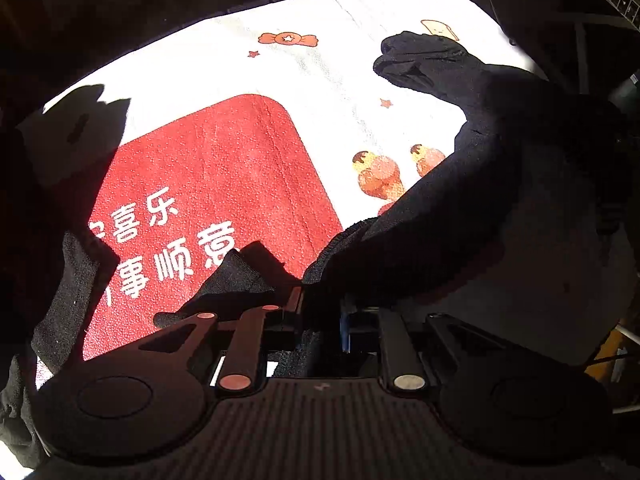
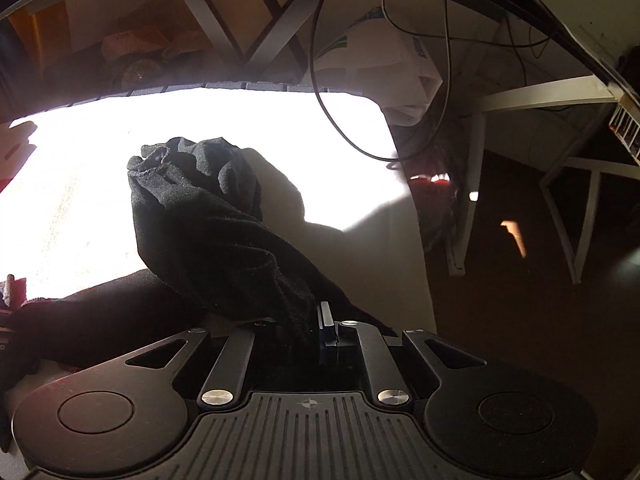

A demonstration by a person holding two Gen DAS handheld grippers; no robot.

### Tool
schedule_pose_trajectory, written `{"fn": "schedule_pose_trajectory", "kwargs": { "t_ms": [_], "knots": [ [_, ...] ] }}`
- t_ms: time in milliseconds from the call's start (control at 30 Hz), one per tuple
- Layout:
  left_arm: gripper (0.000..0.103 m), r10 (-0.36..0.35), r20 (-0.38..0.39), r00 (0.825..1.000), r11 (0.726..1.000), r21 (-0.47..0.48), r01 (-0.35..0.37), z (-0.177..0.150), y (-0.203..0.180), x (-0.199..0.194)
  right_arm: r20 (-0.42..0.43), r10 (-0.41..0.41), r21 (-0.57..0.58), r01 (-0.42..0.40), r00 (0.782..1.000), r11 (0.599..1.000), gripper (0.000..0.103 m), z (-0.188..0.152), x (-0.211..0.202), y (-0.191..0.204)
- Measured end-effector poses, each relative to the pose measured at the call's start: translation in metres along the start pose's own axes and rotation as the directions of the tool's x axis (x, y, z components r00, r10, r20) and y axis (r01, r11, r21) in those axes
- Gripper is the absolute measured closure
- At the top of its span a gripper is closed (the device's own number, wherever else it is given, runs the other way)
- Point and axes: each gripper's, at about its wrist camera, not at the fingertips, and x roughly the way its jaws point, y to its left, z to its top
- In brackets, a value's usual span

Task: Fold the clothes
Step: 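Lift the black trousers off the board with both grippers, then carry the held trousers with both grippers over to the patterned bed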

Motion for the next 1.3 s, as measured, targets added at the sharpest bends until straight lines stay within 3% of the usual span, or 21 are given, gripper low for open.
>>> {"fn": "schedule_pose_trajectory", "kwargs": {
  "t_ms": [67, 100, 233, 333, 500, 633, 800, 900, 967, 1100, 1233, 1300],
  "knots": [
    [0.087, -0.019, 0.054, 0.998, 0.979, -0.204, 0.030, -0.001, 0.033, -0.023, 0.025, -0.024, 0.044, 0.023, 0.999, 0.999, 0.095, 0.006, -0.012, -0.012],
    [0.087, 0.006, 0.086, 0.996, 0.967, -0.256, 0.016, -0.003, 0.046, -0.038, 0.035, -0.034, 0.069, 0.032, 0.999, 0.997, 0.095, 0.009, -0.018, -0.018],
    [0.087, 0.075, 0.190, 0.979, 0.930, -0.366, 0.000, -0.011, 0.085, -0.093, 0.076, -0.084, 0.207, 0.067, 0.994, 0.976, 0.096, 0.022, -0.051, -0.052],
    [0.087, 0.068, 0.287, 0.956, 0.899, -0.433, 0.066, -0.017, 0.109, -0.134, 0.119, -0.100, 0.284, 0.062, 0.988, 0.957, 0.096, 0.030, -0.082, -0.071],
    [0.087, 0.053, 0.420, 0.906, 0.904, -0.405, 0.134, -0.013, 0.118, -0.181, 0.218, -0.081, 0.329, 0.004, 0.973, 0.944, 0.096, 0.038, -0.140, -0.088],
    [0.087, -0.004, 0.500, 0.866, 0.913, -0.351, 0.207, -0.003, 0.107, -0.199, 0.290, -0.092, 0.327, -0.008, 0.953, 0.945, 0.096, 0.036, -0.187, -0.098],
    [0.088, -0.110, 0.565, 0.817, 0.913, -0.268, 0.308, 0.015, 0.073, -0.212, 0.336, -0.136, 0.344, 0.013, 0.932, 0.939, 0.096, 0.028, -0.234, -0.122],
    [0.087, -0.228, 0.580, 0.782, 0.921, -0.134, 0.367, 0.027, 0.032, -0.227, 0.357, -0.171, 0.391, 0.019, 0.918, 0.920, 0.096, 0.017, -0.255, -0.148],
    [0.087, -0.275, 0.575, 0.770, 0.928, -0.052, 0.370, 0.033, -0.002, -0.238, 0.374, -0.196, 0.427, 0.018, 0.906, 0.904, 0.096, 0.007, -0.268, -0.169],
    [0.087, -0.359, 0.565, 0.743, 0.916, 0.061, 0.396, 0.046, -0.075, -0.256, 0.408, -0.245, 0.516, -0.001, 0.879, 0.857, 0.096, -0.021, -0.288, -0.225],
    [0.087, -0.400, 0.577, 0.712, 0.905, 0.125, 0.407, 0.058, -0.154, -0.266, 0.442, -0.279, 0.563, -0.021, 0.853, 0.826, 0.096, -0.053, -0.302, -0.297],
    [0.087, -0.397, 0.588, 0.705, 0.908, 0.138, 0.396, 0.065, -0.205, -0.269, 0.461, -0.290, 0.574, -0.033, 0.839, 0.818, 0.096, -0.071, -0.308, -0.337]
  ]
}}
